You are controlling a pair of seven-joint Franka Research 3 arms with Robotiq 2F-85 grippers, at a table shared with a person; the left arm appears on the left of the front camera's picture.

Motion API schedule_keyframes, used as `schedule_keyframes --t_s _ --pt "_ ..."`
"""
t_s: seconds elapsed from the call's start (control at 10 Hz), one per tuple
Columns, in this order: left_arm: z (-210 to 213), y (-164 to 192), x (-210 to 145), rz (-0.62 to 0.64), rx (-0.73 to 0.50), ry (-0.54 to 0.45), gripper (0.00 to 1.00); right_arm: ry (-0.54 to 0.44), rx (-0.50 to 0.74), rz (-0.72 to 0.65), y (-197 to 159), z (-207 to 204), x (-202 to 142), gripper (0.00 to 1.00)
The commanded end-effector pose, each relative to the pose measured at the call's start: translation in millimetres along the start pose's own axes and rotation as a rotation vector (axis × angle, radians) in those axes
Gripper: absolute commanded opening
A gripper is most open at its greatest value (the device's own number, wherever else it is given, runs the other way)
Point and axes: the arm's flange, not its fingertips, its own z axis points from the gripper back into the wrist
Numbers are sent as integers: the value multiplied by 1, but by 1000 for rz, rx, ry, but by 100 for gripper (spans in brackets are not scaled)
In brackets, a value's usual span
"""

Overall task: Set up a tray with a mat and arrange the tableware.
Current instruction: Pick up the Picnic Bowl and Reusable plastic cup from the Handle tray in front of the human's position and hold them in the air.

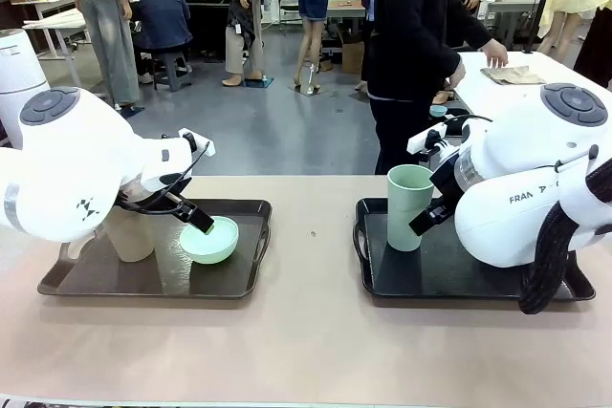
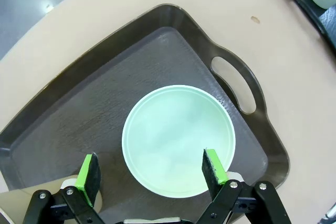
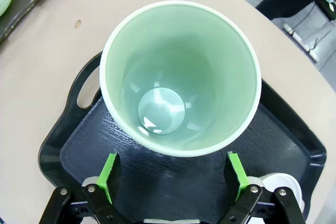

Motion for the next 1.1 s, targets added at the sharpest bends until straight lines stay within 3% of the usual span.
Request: schedule_keyframes --t_s 0.0,0.3,0.4,0.5,0.6,0.7,0.8,0.9,1.0 --pt "0 1 0 2 0 0 100 0 0 0 0 0 0 100" --pt "0 0 0 0 0 0 100 0 0 0 0 0 0 100" --pt "41 -22 -31 -50 -42 -2 100 60 -52 25 14 29 -29 100" --pt "75 -44 -71 -7 -113 54 100 105 -56 3 21 62 -72 100" --pt "97 -61 -127 -34 -233 128 100 153 -9 -19 26 91 -125 100" --pt "114 -71 -167 26 -309 139 100 225 43 -107 23 114 -174 100" --pt "124 -85 -203 156 -280 175 100 272 86 -254 13 125 -224 100" --pt "129 -79 -218 328 -79 217 100 325 187 -303 12 116 -244 100" --pt "82 -60 0 33 -296 156 100 246 36 -116 -25 70 -23 100"
